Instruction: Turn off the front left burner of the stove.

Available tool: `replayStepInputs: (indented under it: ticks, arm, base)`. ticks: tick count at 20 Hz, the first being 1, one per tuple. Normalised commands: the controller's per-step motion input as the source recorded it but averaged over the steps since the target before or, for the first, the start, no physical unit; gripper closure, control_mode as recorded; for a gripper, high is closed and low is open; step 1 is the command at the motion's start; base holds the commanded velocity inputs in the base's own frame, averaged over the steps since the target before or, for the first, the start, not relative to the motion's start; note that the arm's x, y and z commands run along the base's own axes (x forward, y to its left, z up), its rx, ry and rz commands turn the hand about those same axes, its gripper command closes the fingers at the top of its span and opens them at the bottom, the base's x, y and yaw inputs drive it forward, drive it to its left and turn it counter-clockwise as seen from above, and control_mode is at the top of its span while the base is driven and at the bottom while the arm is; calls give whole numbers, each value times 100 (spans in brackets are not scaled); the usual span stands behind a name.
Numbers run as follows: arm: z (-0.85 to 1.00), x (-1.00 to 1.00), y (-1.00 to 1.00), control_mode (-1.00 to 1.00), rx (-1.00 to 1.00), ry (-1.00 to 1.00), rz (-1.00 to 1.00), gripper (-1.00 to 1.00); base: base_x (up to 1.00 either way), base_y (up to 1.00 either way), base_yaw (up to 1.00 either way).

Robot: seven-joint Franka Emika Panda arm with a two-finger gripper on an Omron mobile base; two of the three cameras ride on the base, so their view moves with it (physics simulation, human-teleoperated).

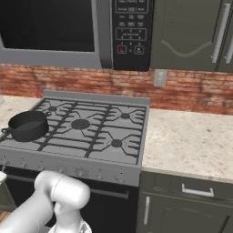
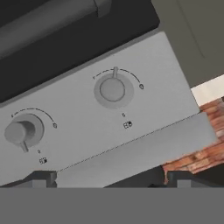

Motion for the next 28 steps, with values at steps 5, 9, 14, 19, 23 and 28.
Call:
replayStepInputs:
  ticks: [5, 9, 14, 19, 23, 28]
  arm:
    - [-23, 18, 0, -100, 3, -4, 0, -100]
    - [-23, 23, 0, -100, 3, -2, 0, -100]
    - [-32, 15, 2, -100, 6, 0, 0, -100]
    - [-27, 5, 9, -100, 6, -3, 0, -100]
    - [-8, 12, 12, -100, 5, -7, 0, -100]
    - [-1, 20, 15, -100, 5, -7, 0, -100]
  base:
    - [0, 0, 0]
    - [0, 0, 0]
    - [0, 0, 0]
    - [0, 0, 0]
    - [0, 0, 0]
    - [0, 0, 0]
